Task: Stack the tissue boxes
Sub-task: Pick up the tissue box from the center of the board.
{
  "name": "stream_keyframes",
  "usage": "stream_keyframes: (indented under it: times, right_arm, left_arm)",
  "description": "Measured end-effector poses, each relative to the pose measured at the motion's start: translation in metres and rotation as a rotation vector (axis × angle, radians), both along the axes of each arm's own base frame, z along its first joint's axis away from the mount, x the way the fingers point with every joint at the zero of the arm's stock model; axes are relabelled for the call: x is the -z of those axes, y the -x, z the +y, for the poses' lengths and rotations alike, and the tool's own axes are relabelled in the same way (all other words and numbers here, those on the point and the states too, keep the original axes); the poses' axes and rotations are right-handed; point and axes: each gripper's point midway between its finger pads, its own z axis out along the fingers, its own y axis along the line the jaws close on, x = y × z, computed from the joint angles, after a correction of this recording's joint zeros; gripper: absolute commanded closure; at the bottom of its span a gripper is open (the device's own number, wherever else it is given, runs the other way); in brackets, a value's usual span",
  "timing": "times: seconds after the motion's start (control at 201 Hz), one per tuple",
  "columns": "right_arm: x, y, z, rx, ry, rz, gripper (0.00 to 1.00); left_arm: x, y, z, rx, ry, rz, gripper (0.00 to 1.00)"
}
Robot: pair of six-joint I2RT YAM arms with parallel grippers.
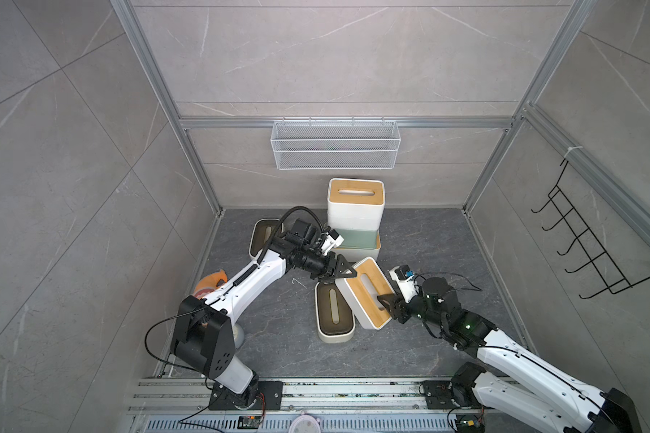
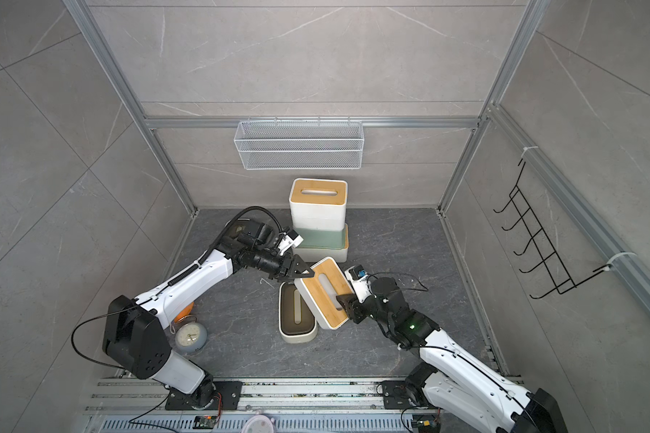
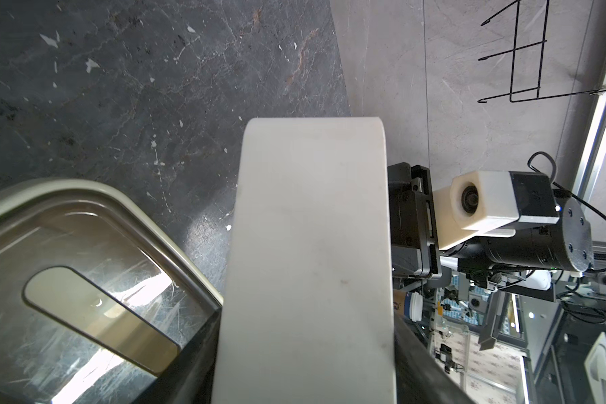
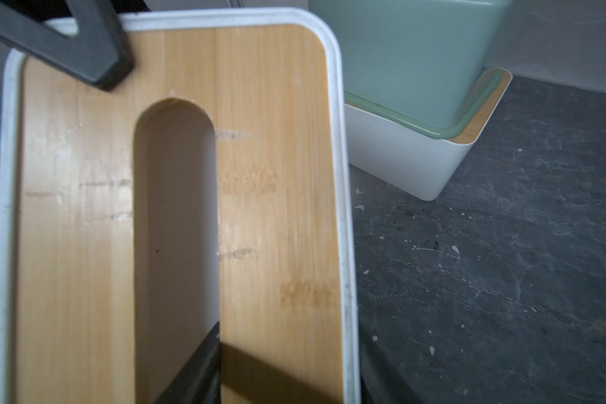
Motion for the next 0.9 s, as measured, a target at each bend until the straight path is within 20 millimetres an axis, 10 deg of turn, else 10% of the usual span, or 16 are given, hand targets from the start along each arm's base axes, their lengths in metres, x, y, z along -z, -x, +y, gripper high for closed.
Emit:
stream_keyframes:
  times: [0.434, 0.474, 0.897]
  right_arm:
    - [-0.051, -0.009, 0.005, 0.019, -0.074, -0.074, 0.16]
    - [-0.059, -0.008, 0.004, 0.024, -0.089, -0.079, 0.0]
    - [-0.134, 0.022, -0.022, 0.059, -0.256, -0.188, 0.0]
  left_arm:
    - [0.014, 0.013, 0.017, -0.12, -0.053, 0.012, 0.66]
    - [0.013, 0.012, 0.018, -0.135, -0.055, 0.004, 0.66]
    - [-0.03, 0.014, 0.045, -0.337, -0.003, -0.118, 0.67]
